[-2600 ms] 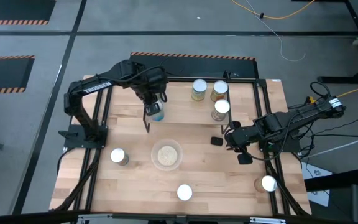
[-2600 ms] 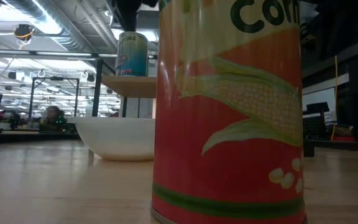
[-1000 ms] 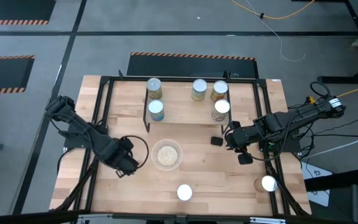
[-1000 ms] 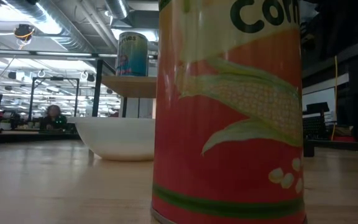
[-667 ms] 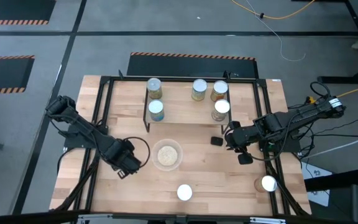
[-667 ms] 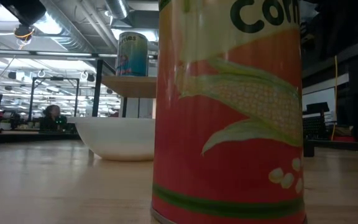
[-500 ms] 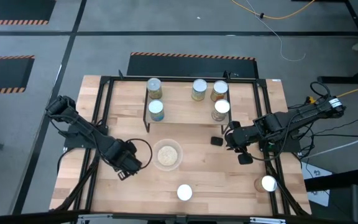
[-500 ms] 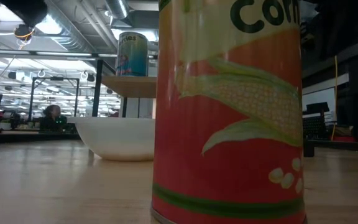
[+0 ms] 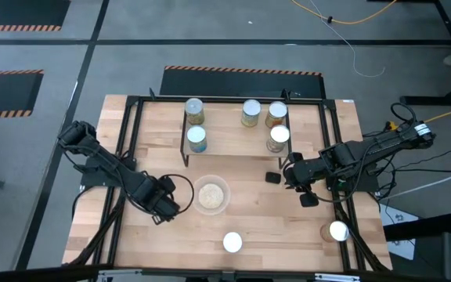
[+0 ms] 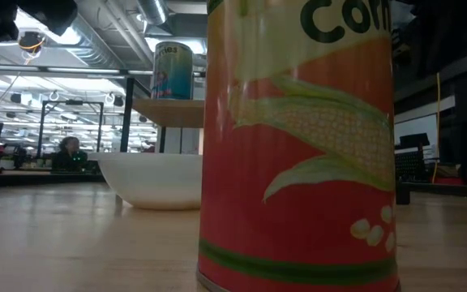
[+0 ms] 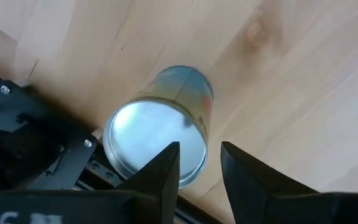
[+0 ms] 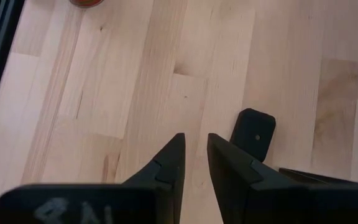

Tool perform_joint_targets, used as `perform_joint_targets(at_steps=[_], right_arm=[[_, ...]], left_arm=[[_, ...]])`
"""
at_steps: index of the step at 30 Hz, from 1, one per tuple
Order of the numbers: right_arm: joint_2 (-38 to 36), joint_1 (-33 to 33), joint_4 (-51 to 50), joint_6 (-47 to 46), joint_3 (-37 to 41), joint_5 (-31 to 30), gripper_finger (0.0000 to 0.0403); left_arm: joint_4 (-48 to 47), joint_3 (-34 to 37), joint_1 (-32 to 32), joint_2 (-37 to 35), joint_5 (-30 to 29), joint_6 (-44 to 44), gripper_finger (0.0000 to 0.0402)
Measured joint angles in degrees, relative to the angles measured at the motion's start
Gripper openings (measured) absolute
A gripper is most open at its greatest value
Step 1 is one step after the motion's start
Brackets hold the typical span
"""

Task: Pick and place cans onto a shelf
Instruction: Put the canned cherries on the shelf

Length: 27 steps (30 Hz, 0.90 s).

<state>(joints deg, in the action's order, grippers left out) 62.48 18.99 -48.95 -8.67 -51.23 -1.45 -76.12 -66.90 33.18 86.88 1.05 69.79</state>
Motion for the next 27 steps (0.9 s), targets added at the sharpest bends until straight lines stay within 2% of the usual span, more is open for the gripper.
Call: perform_joint_targets(at_steps=[6, 14, 18, 24, 27], right_arm=[[0.0, 0.0, 0.0, 0.0, 0.0, 0.0, 0.0074], [0.0, 0.0, 0.0, 0.0, 0.0, 0.0, 0.0074], [0.0, 0.0, 0.0, 0.0, 0.0, 0.0, 0.0074], [0.0, 0.0, 0.0, 0.0, 0.0, 0.0, 0.0074], [0.0, 0.0, 0.0, 0.0, 0.0, 0.0, 0.0074]], left_arm=[[4.5, 3.8, 0.4, -0.1, 0.5, 0.0, 0.0109], [4.4, 5.3, 0.3, -0.3, 1.3, 0.1, 0.0101], [4.1, 5.3, 0.3, -0.3, 1.2, 0.1, 0.0077], [4.4, 5.4, 0.3, -0.2, 1.1, 0.3, 0.0017], [4.4, 5.4, 0.3, -0.2, 1.2, 0.3, 0.0005]])
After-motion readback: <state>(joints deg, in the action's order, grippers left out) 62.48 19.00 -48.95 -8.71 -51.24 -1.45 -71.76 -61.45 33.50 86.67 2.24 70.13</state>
